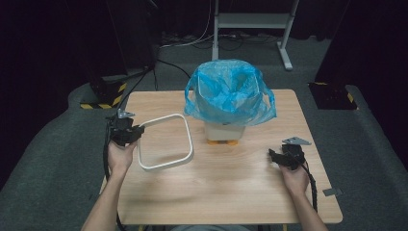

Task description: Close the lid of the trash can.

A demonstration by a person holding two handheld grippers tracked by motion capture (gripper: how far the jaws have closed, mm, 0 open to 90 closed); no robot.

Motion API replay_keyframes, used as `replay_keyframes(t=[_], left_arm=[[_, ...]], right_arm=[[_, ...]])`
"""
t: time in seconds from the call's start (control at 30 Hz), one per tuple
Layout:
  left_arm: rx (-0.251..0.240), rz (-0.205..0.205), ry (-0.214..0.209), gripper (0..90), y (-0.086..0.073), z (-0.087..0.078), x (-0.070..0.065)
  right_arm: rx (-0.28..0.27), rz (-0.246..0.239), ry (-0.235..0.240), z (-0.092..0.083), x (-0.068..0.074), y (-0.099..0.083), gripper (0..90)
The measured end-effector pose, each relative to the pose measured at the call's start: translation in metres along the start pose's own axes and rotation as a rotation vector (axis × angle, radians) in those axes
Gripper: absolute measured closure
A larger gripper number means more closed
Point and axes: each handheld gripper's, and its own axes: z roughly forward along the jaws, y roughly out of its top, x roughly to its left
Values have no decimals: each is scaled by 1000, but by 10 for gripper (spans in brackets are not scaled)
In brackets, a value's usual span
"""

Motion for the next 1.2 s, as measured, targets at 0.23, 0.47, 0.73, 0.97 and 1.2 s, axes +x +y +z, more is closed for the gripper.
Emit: replay_keyframes(t=[0.23,0.47,0.73,0.97,1.2], left_arm=[[-1,19,44,802,7,-11,0],[-7,3,55,803,11,-22,6],[-36,1,82,804,27,-40,11],[-61,5,91,804,43,-55,12],[-77,4,85,805,72,-68,15]], right_arm=[[0,-1,1,0,0,0,368],[0,-1,1,0,0,0,368],[-1,0,3,0,0,0,368],[-1,1,3,0,0,0,368],[1,1,3,0,0,0,367]])
